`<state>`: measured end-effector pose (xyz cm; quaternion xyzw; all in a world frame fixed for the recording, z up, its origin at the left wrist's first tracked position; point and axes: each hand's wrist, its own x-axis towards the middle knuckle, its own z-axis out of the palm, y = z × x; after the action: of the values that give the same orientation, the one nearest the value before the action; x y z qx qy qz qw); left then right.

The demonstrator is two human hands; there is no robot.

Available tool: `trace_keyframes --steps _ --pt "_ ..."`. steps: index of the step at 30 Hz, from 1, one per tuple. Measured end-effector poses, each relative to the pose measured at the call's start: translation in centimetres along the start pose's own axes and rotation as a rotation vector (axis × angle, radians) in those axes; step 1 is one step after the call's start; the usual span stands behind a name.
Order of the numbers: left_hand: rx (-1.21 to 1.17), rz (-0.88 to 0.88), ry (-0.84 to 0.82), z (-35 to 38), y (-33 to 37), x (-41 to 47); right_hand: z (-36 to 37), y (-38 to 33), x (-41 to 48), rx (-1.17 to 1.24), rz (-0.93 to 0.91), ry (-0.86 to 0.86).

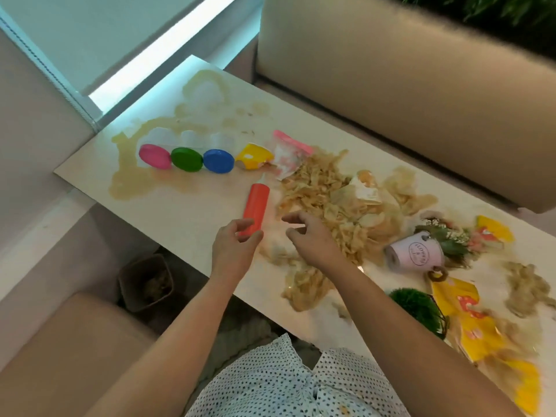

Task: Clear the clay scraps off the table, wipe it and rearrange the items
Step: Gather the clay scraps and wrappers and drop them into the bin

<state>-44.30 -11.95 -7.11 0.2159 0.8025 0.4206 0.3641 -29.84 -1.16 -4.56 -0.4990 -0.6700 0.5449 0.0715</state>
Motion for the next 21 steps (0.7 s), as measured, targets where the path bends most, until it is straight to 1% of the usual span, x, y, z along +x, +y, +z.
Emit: trace_keyframes --steps 3,5,8,12,15,19,21 --pt "-0.012 0.026 -0.021 3.8 1.9 -2.1 -3.8 3.0 0.3 -0.217 0.012 0.029" --pt "-0.041 0.032 -0.041 5.7 2.7 -3.4 -5.7 5.0 0.5 -0.391 0.085 0.058" --pt "-0.056 0.052 -0.063 7.5 3.9 -5.0 -8.0 7.1 0.7 -0.527 0.153 0.121" --pt "-0.03 0.065 -0.091 8.4 4.8 -5.8 -9.7 9.3 1.9 -0.585 0.215 0.193" --pt "0.006 0.057 -0.137 8.2 5.1 -5.9 -10.3 10.4 2.5 -0.588 0.237 0.178" --pt "0.069 0.068 -0.135 7.3 5.8 -5.1 -10.4 11.3 3.2 -0.614 0.197 0.194" --pt "0.087 0.075 -0.127 7.0 6.2 -4.6 -10.7 11.2 3.5 -0.533 0.158 0.261"
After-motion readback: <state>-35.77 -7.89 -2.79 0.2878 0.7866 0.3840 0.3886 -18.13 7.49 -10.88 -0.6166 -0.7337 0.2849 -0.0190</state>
